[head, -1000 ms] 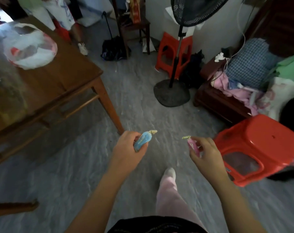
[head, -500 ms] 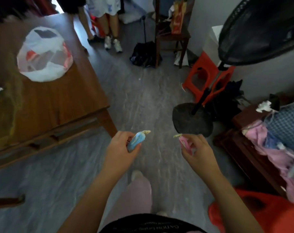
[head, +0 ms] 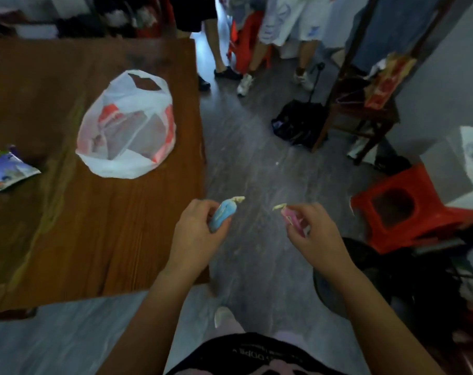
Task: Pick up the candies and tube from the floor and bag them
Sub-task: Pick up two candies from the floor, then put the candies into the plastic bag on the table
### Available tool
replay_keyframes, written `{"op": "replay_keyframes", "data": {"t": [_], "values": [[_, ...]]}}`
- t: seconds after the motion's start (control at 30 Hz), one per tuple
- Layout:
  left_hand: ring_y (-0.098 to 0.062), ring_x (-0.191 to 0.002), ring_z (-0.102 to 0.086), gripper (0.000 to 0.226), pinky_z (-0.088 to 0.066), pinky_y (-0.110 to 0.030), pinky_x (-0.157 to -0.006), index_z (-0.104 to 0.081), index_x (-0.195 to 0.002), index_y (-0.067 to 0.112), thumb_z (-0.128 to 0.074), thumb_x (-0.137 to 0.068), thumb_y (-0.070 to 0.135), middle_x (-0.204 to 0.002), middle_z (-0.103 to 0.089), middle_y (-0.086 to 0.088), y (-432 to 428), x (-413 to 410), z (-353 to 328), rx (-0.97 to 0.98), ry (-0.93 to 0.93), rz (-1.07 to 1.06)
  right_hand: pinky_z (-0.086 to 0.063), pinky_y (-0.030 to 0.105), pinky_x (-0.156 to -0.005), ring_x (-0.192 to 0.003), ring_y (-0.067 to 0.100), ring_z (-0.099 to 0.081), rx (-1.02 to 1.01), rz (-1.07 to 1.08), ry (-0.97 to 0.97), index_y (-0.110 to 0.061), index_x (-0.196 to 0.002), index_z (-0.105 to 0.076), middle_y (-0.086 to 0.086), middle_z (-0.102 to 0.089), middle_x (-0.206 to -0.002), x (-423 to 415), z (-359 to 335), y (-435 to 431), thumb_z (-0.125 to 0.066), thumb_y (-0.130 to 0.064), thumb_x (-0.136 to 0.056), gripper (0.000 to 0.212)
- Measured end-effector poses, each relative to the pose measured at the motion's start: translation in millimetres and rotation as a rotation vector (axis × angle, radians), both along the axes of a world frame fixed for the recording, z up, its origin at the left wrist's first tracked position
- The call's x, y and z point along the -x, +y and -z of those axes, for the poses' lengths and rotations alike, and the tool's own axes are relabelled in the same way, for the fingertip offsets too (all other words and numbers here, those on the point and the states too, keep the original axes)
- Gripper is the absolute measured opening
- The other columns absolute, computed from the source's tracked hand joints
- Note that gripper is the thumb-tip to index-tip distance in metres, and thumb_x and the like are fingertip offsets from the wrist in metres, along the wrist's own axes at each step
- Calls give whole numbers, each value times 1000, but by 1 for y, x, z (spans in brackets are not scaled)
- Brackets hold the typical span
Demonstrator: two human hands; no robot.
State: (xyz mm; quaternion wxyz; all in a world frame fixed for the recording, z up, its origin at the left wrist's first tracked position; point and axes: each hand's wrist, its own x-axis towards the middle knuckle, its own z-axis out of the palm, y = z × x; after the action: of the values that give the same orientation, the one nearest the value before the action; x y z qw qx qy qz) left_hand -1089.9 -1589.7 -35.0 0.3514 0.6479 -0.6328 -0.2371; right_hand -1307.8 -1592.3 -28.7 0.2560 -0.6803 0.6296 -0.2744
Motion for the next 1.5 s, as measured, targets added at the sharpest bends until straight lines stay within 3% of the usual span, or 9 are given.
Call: {"op": "replay_keyframes", "data": {"t": [0.07, 0.23, 0.4, 0.6, 0.67, 0.73, 0.83, 1.13, 1.5], "values": [[-9, -79, -52, 22, -42, -19, -65, -61, -97, 16, -71, -77, 21, -90, -54, 3, -17, -7, 0, -24, -6, -70, -37, 14, -64, -72, 3, -51, -1, -31, -4, -21, -104, -60, 1, -53, -92, -6, 1, -32, -61, -18, -82, 22], [-11, -84, -54, 24, -51, -34, -73, -60, -101, 17, -70, -79, 20, -96, -57, 1, -59, -11, 6, -98, -14, -256, -41, 19, -66, -70, 11, -54, -3, -155, -51, -17, -100, -62, 6, -55, -92, -15, 11, -114, -63, -12, -81, 20], [-9, -85, -53, 25, -50, -31, -74, -60, -103, 18, -68, -80, 26, -97, -58, 1, -113, -2, 4, -117, -38, -440, -50, 37, -70, -72, 18, -57, -22, -312, -62, -23, -99, -62, 4, -53, -91, -18, 11, -210, -62, -10, -77, 25], [-7, -87, -54, 25, -53, -32, -73, -60, -103, 22, -65, -81, 33, -98, -59, 5, -159, 10, -11, -163, -23, -689, -47, 25, -71, -75, 10, -56, -2, -601, -61, -27, -99, -62, -2, -53, -91, -38, 1, -304, -62, -17, -80, 22], [-7, -86, -53, 25, -48, -23, -69, -60, -102, 22, -66, -80, 31, -97, -57, 7, -165, 13, -18, -179, -52, -756, -46, 22, -70, -74, 7, -55, -7, -685, -82, -26, -99, -62, -4, -51, -90, -56, -4, -327, -62, -11, -78, 25], [-7, -81, -53, 21, -41, -14, -63, -59, -98, 22, -67, -80, 27, -92, -55, 9, -174, -19, -19, -168, -55, -977, -42, 16, -68, -72, 8, -54, -41, -892, -124, -23, -99, -61, -7, -48, -87, -127, -3, -368, -62, -6, -76, 28], [-9, -77, -53, 19, -35, -10, -59, -61, -96, 18, -69, -78, 20, -86, -52, 8, -173, -48, -19, -182, -77, -1037, -41, 7, -67, -76, 7, -53, -34, -972, -131, -21, -105, -59, -4, -49, -92, -168, -6, -373, -63, -7, -77, 31], [-11, -81, -51, 31, -34, -8, -63, -62, -104, 8, -70, -74, 10, -92, -55, 2, -182, -76, -8, -120, -59, -1104, -43, 8, -65, -75, 1, -50, -24, -1121, -38, -18, -114, -53, -8, -46, -100, -221, -4, -378, -62, -16, -82, 34], [-12, -84, -54, 31, -38, -10, -67, -61, -106, 10, -71, -77, 15, -94, -53, 4, -195, -148, 9, -140, 7, -1256, -47, 32, -85, -96, 20, -53, -86, -1247, 276, -17, -117, -50, 7, -52, -114, -372, 49, -412, -61, -12, -81, 38]]}}
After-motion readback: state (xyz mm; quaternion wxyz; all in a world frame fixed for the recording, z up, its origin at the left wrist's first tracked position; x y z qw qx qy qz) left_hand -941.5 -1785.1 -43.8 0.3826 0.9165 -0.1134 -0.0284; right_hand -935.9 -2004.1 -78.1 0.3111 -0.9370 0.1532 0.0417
